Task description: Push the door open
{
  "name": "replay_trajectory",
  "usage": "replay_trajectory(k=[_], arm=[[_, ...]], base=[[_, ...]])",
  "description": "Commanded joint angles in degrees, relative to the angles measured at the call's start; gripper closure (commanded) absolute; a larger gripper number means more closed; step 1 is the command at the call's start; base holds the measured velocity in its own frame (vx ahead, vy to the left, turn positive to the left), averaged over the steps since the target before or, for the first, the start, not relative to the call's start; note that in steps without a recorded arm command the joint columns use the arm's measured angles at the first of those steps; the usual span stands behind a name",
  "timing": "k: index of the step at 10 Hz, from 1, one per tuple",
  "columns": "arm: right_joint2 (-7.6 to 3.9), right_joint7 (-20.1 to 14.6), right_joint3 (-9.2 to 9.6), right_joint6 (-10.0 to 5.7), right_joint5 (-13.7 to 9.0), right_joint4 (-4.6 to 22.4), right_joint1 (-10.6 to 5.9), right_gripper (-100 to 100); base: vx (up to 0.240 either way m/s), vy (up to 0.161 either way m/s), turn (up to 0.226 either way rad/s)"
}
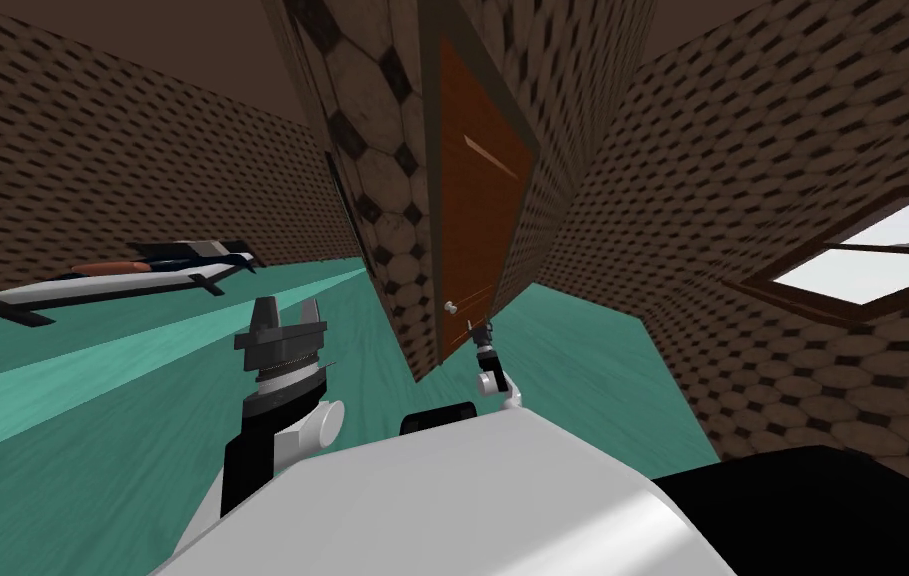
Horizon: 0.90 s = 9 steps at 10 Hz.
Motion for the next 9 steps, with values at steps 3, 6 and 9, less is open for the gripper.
replay_trajectory(k=[3, 6, 9], arm=[[0.31, -4.6, 1.11, -0.8, -1.3, 5.6, -2.19, -100], [0.59, -8.3, 2.02, -1.43, -2.4, 10.1, -3.94, -100], [1.04, -11.8, 2.87, -2.02, -3.4, 14.4, -5.58, -100]], base=[[0.03, -0.116, 0.184], [0.007, -0.123, 0.187], [0.032, -0.123, 0.185]])
